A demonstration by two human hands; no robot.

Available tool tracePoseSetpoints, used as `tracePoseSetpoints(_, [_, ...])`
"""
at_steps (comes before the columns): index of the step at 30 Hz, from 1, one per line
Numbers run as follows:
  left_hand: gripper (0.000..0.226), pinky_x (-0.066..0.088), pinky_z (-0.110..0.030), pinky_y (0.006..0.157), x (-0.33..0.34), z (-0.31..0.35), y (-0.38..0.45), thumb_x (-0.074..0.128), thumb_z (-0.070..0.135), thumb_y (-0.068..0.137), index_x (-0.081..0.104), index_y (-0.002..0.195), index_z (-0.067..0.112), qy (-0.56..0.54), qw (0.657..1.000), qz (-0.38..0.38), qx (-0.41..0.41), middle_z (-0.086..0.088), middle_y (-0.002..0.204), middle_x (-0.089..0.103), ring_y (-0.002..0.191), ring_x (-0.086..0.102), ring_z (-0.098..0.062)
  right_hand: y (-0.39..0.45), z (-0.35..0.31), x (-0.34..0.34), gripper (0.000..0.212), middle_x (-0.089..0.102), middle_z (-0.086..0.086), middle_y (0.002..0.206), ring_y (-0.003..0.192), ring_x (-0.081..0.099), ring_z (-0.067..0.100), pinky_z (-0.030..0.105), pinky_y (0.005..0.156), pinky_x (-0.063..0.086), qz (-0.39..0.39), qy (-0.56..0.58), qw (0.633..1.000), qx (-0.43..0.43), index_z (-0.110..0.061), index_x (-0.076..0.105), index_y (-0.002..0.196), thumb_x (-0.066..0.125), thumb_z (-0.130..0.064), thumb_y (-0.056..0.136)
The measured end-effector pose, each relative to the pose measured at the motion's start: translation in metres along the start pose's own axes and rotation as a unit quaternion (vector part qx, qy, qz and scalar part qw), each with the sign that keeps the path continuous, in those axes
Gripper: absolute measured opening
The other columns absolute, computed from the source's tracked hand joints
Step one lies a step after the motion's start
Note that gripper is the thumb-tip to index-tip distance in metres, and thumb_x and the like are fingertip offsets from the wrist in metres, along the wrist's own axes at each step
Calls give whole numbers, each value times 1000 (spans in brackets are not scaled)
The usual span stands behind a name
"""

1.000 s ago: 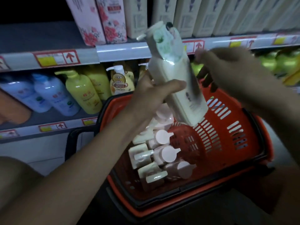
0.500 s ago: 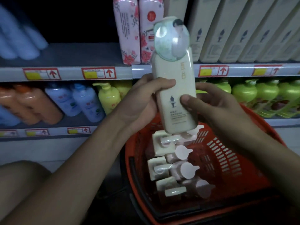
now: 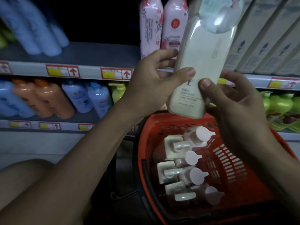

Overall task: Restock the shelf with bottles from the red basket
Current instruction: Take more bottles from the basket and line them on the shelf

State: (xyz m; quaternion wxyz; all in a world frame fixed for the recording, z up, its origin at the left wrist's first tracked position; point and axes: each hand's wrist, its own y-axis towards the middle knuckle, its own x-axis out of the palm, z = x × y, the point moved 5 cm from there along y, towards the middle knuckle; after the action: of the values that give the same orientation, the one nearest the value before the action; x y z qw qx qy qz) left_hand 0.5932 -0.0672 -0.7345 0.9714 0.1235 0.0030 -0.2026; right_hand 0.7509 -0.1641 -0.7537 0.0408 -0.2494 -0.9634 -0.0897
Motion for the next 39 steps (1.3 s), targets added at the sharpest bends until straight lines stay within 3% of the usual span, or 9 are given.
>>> tracePoseSetpoints(5, [42,59,-22,82,-51,60,15,76,5,88,61,127,13,5,996,55,74,-4,117,72,96,72,-7,22,-58,61,42,79,1,92,83,76,11,28,70,60,-26,-11,997,-77,-14,61,117,79,-22,79])
tracePoseSetpoints(10, [41,55,-15,76,-109,139,43,75,4,89,60,123,22,42,981,105,160,13,107,72,92,72,0,56,-136,130,46,78,1,106,94,77,8,22,81,61,-60,-21,987,-150,-13,65,129,78,-12,85])
tracePoseSetpoints(13, [45,57,-19,84,-137,181,64,72,4,92,62,130,24,82,970,121,192,12,111,73,102,72,-3,75,-175,165,47,77,-3,108,93,76,4,15,74,59,-76,-25,981,-177,-13,63,131,78,-10,86])
tracePoseSetpoints(19, [46,57,-26,92,-176,224,125,72,8,92,63,137,17,131,948,180,226,8,116,71,108,69,-8,129,-219,225,40,78,2,102,86,76,3,14,69,58,-79,-50,972,-217,-11,63,129,76,-10,90])
tracePoseSetpoints(27, [54,54,-38,105,-210,208,193,70,8,93,55,145,15,175,947,216,160,-2,131,69,114,67,-11,200,-210,273,48,74,12,115,99,73,19,39,88,61,-55,-141,964,-218,-11,57,133,77,-14,89])
tracePoseSetpoints(30, [53,53,-28,101,-216,193,203,69,11,95,54,146,16,195,946,218,139,-2,135,67,107,66,-7,214,-197,282,52,73,11,117,104,72,21,45,92,60,-63,-192,955,-215,-12,55,136,77,-20,90])
tracePoseSetpoints(33, [54,55,-33,101,-223,190,207,70,15,94,55,146,19,197,945,225,133,-2,136,67,107,69,-10,224,-193,285,53,74,9,116,101,71,19,39,90,60,-61,-222,946,-228,-12,57,137,77,-26,90])
tracePoseSetpoints(37, [70,56,-30,97,-217,188,200,81,15,83,53,147,22,244,942,197,120,4,123,70,108,69,-12,224,-192,277,51,73,2,100,88,67,12,18,67,48,-37,-315,916,-246,-12,68,126,83,-35,83])
tracePoseSetpoints(39, [71,59,-32,93,-217,182,195,84,14,78,56,143,22,270,933,207,113,4,118,73,101,72,-12,224,-185,273,41,71,-1,90,84,67,14,17,61,44,-28,-337,914,-225,-12,72,111,85,-35,80])
